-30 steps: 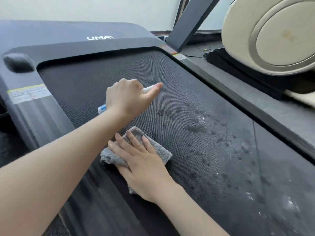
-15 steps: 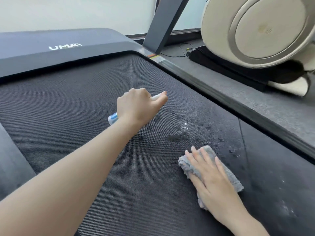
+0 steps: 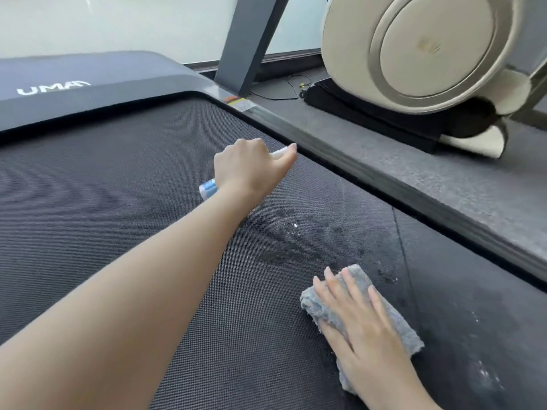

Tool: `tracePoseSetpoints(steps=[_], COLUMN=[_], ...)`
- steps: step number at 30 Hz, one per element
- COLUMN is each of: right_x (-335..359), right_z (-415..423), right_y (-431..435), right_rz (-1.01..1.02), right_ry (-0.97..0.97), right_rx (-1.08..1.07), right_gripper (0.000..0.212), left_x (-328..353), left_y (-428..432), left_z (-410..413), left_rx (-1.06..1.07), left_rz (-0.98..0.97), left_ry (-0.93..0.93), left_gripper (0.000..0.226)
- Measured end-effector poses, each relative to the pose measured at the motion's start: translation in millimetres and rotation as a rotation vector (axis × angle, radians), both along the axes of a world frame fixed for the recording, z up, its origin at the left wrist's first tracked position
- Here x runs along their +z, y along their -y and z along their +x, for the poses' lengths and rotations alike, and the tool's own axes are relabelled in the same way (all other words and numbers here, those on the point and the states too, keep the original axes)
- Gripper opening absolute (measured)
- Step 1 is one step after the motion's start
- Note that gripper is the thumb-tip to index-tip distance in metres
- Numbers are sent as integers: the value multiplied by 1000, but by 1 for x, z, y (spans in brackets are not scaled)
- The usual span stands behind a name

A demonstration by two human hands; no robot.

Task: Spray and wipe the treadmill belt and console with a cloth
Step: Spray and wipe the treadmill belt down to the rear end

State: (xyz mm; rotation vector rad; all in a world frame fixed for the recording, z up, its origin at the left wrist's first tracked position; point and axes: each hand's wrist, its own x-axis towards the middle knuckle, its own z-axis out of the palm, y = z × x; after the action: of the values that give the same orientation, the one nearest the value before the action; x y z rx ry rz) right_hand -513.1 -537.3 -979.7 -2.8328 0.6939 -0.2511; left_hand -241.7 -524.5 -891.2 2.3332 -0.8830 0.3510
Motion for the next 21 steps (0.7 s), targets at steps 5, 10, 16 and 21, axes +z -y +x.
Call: tracePoseSetpoints(steps=[5, 10, 16, 21], right_x=[-2, 1, 10, 17], right_z=[0, 1, 0, 2], right_y=[3, 4, 1, -6], right_rz=[-41, -23, 50, 68], right_ry=[18, -28, -115, -147], right_rx=[23, 20, 2, -10], right_gripper=[54, 53, 57, 63], left_x=[-1, -7, -7, 1], left_y=[31, 32, -9, -71], left_z=[-9, -16, -25, -31], left_rx=[-39, -92, -126, -125], left_rz=[-30, -45, -58, -74], left_ry=[10, -4, 23, 45], left_gripper=[57, 57, 65, 64])
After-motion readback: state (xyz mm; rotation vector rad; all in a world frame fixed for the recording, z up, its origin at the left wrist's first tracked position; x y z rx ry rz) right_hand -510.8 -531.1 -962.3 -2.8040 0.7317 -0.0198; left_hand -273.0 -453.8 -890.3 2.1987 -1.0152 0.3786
